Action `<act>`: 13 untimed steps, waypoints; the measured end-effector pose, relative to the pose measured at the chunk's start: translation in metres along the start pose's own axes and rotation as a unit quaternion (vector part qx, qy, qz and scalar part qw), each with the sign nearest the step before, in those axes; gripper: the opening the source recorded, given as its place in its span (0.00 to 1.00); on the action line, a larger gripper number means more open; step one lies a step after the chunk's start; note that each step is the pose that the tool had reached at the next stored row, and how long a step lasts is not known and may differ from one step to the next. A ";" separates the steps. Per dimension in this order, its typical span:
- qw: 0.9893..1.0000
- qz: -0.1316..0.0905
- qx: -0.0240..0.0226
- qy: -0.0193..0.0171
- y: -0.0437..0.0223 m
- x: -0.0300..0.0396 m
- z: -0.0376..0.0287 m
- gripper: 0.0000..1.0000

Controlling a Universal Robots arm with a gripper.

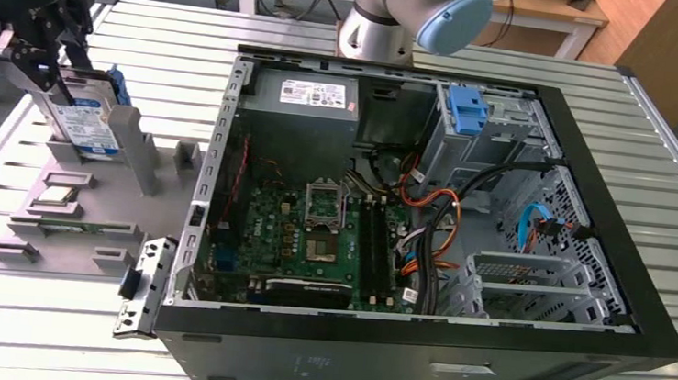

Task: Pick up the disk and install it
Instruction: 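Pick up the disk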

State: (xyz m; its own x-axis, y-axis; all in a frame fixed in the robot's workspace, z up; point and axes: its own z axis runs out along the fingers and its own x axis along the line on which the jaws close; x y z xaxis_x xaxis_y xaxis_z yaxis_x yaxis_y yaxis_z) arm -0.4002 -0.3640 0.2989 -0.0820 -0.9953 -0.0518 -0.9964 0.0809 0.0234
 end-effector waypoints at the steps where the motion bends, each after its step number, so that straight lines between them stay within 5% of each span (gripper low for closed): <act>1: 1.000 0.000 0.000 0.000 -0.0005 0.0000 0.0001 0.59; 13: 1.000 0.000 0.000 0.000 -0.0009 -0.0027 0.0003 0.59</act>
State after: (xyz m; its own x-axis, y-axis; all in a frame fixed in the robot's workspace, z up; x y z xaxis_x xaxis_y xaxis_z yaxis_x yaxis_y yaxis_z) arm -0.3991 -0.3613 0.2988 -0.0819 -0.9953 -0.0518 -0.9965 0.0808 0.0233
